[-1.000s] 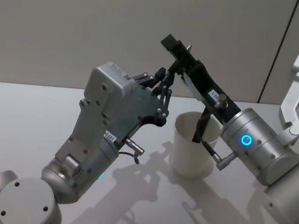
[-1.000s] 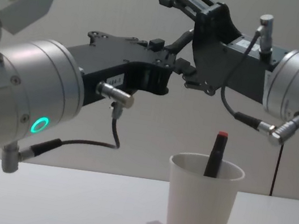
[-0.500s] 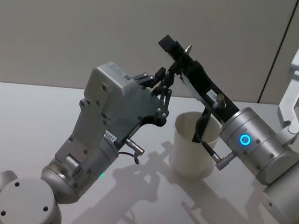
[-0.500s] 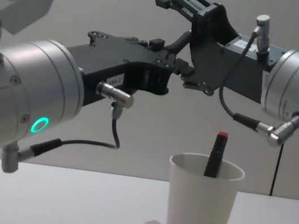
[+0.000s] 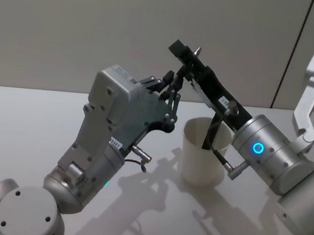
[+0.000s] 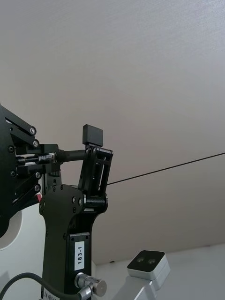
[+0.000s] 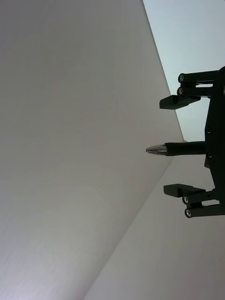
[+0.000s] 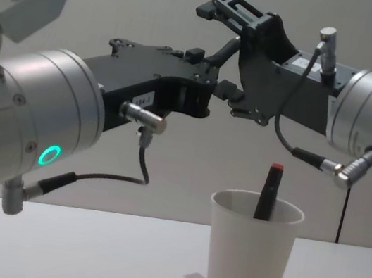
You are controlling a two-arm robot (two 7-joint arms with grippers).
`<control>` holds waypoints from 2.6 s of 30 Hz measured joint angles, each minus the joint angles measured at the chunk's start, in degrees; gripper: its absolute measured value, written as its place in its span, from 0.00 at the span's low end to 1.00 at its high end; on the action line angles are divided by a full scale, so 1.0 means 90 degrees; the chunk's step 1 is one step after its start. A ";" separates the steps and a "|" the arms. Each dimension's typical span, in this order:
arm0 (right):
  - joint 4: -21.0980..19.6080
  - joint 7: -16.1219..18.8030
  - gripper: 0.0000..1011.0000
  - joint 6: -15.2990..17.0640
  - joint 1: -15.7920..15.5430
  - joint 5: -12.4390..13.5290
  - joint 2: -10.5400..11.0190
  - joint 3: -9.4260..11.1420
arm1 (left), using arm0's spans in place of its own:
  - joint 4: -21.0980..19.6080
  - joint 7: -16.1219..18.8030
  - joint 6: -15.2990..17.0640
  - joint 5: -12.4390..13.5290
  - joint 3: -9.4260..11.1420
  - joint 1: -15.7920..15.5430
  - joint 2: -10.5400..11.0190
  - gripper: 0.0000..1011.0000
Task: Place the pen into the pen holder.
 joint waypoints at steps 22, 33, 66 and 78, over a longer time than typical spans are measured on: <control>0.0085 0.0017 0.99 0.0024 0.0078 0.0158 0.0047 -0.0109 | 0.0000 0.0000 0.0000 0.0000 0.0000 0.0000 0.0000 0.12; 0.0115 0.0024 0.99 -0.0019 0.0083 0.0188 0.0103 -0.0144 | 0.0000 0.0000 0.0000 0.0000 0.0000 0.0000 0.0000 0.12; 0.0139 0.0038 0.92 -0.0248 0.0128 0.0287 0.0189 -0.0230 | 0.0000 0.0000 0.0000 0.0000 0.0000 0.0000 0.0000 0.12; 0.0141 0.0032 0.59 -0.0265 0.0134 0.0294 0.0196 -0.0239 | 0.0000 0.0000 0.0000 0.0000 0.0000 0.0000 0.0000 0.12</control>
